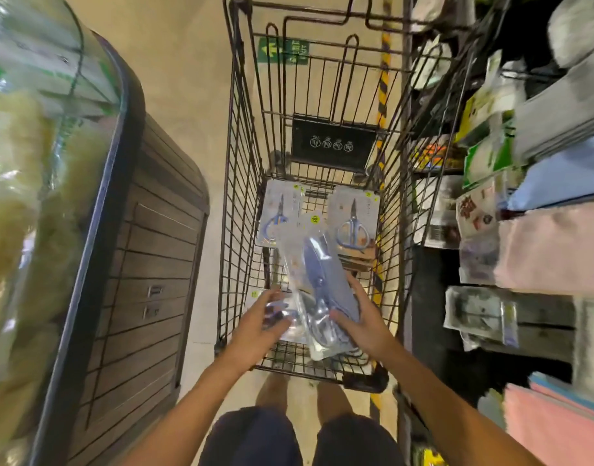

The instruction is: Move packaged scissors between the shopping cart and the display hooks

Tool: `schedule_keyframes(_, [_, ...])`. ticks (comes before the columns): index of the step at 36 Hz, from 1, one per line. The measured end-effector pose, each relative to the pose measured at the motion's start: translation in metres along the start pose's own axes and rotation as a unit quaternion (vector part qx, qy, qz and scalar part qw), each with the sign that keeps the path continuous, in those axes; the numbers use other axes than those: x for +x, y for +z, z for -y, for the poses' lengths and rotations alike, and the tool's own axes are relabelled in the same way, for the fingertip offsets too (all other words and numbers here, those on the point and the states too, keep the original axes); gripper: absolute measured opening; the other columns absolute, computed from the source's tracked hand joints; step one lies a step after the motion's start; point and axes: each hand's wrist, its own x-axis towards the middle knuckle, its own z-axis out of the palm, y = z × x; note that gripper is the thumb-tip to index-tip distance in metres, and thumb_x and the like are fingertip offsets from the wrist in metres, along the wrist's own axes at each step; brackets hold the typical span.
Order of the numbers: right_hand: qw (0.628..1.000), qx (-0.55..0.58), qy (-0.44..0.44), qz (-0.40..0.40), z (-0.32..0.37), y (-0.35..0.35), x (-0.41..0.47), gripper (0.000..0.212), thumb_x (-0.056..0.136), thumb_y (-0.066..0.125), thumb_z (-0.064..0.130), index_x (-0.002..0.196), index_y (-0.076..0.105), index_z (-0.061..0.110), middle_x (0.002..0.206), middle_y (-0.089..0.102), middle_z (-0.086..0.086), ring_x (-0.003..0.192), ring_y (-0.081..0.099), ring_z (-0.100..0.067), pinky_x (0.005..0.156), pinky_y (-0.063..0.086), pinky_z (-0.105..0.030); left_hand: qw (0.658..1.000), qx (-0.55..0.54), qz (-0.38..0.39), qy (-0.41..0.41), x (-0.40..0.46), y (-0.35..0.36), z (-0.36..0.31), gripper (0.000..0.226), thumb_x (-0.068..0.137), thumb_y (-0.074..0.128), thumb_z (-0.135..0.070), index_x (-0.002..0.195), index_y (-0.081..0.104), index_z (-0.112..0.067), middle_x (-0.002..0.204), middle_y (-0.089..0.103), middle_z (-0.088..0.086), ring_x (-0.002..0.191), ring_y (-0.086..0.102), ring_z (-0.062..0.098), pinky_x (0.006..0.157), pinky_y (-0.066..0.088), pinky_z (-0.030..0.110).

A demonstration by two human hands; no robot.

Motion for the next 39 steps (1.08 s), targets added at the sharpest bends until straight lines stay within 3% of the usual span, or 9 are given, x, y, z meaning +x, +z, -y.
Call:
schedule_keyframes(5, [0.998, 0.065, 0.011, 0.015, 0.007, 0.014, -0.002, 0.086, 0.092, 0.072, 0.013, 0.159, 0.02, 0.03, 0.158, 0.037, 0.003, 0.142, 0.042, -0.012, 0.115, 0.041, -0.044, 0.985, -0.173, -0.012, 0.02, 0.009, 0.015, -0.017, 0.087, 0.085, 0.075, 0.001, 0.152, 0.033, -0.035, 0.139, 0.058, 0.001, 0.118, 0.066, 0.013, 0.086, 0.059, 0.027])
schedule_keyframes(11, [0.994, 0.085, 0.003, 0.066, 0.003, 0.03, 0.001, 0.084, 0.094, 0.07, 0.016, 0.156, 0.018, 0.041, 0.157, 0.036, 0.012, 0.144, 0.04, -0.011, 0.117, 0.039, -0.045, 0.971, -0.225, -0.08, 0.004, 0.021, 0.015, -0.008, 0.108, 0.075, 0.084, 0.004, 0.147, 0.03, -0.054, 0.142, 0.06, 0.002, 0.126, 0.063, 0.026, 0.099, 0.054, 0.055])
schedule_keyframes(14, [0.99, 0.086, 0.004, 0.116, -0.002, 0.029, 0.004, 0.088, 0.092, 0.071, 0.016, 0.155, 0.017, 0.042, 0.152, 0.038, 0.019, 0.137, 0.046, 0.0, 0.112, 0.045, -0.037, 0.972, -0.213, -0.096, -0.002, 0.024, 0.011, -0.006, 0.107, 0.074, 0.084, 0.005, 0.149, 0.031, -0.051, 0.139, 0.063, 0.001, 0.125, 0.063, 0.024, 0.096, 0.056, 0.054])
schedule_keyframes(18, [0.993, 0.03, 0.043, 0.102, -0.015, 0.023, 0.013, 0.094, 0.072, 0.08, 0.036, 0.147, 0.026, 0.054, 0.129, 0.057, 0.009, 0.114, 0.061, -0.015, 0.105, 0.051, -0.044, 0.979, -0.161, -0.118, 0.033, 0.026, -0.001, 0.0, 0.097, 0.078, 0.084, -0.002, 0.152, 0.035, -0.044, 0.146, 0.057, -0.001, 0.132, 0.058, 0.02, 0.101, 0.054, 0.051])
schedule_keyframes(21, [0.993, -0.094, 0.046, 0.045, -0.038, 0.017, 0.02, 0.09, 0.074, 0.079, 0.042, 0.14, 0.025, 0.069, 0.139, 0.049, 0.008, 0.13, 0.05, -0.016, 0.11, 0.046, -0.046, 0.979, -0.152, -0.129, 0.034, 0.029, -0.009, 0.006, 0.095, 0.081, 0.082, -0.004, 0.153, 0.034, -0.043, 0.149, 0.053, -0.001, 0.135, 0.055, 0.021, 0.1, 0.056, 0.047])
schedule_keyframes(24, [0.976, -0.209, 0.035, 0.046, -0.058, 0.018, 0.031, 0.085, 0.077, 0.068, 0.051, 0.151, 0.027, 0.045, 0.152, 0.036, 0.009, 0.143, 0.031, -0.017, 0.117, 0.031, -0.042, 0.977, -0.14, -0.151, 0.052, 0.033, -0.013, 0.012, 0.094, 0.082, 0.078, 0.003, 0.155, 0.032, -0.036, 0.152, 0.05, -0.003, 0.136, 0.052, 0.014, 0.1, 0.053, 0.026])
schedule_keyframes(28, [0.919, -0.386, -0.068, 0.036, -0.091, 0.033, 0.044, 0.09, 0.082, 0.075, 0.035, 0.157, 0.028, 0.019, 0.158, 0.036, -0.007, 0.146, 0.03, -0.025, 0.119, 0.033, -0.046, 0.977, -0.128, -0.156, 0.062, 0.034, -0.017, 0.015, 0.095, 0.083, 0.075, 0.007, 0.156, 0.03, -0.033, 0.146, 0.054, -0.01, 0.13, 0.056, 0.008, 0.089, 0.055, 0.016])
schedule_keyframes(34, [0.876, -0.467, -0.12, 0.03, -0.105, 0.047, 0.053, 0.103, 0.064, 0.091, 0.036, 0.151, 0.041, 0.009, 0.139, 0.057, -0.011, 0.125, 0.056, -0.028, 0.105, 0.049, -0.04, 0.979, -0.103, -0.164, 0.063, 0.031, -0.021, 0.021, 0.093, 0.083, 0.076, 0.003, 0.153, 0.032, -0.038, 0.132, 0.059, -0.033, 0.128, 0.057, 0.001, 0.098, 0.055, 0.027])
schedule_keyframes(39, [0.864, -0.489, -0.118, 0.024, -0.108, 0.047, 0.054, 0.106, 0.067, 0.089, 0.041, 0.154, 0.036, 0.015, 0.14, 0.053, -0.007, 0.128, 0.051, -0.025, 0.106, 0.047, -0.035, 0.979, -0.102, -0.164, 0.068, 0.025, -0.023, 0.026, 0.094, 0.081, 0.076, 0.0, 0.155, 0.032, -0.037, 0.143, 0.056, -0.023, 0.133, 0.054, 0.006, 0.104, 0.053, 0.037])
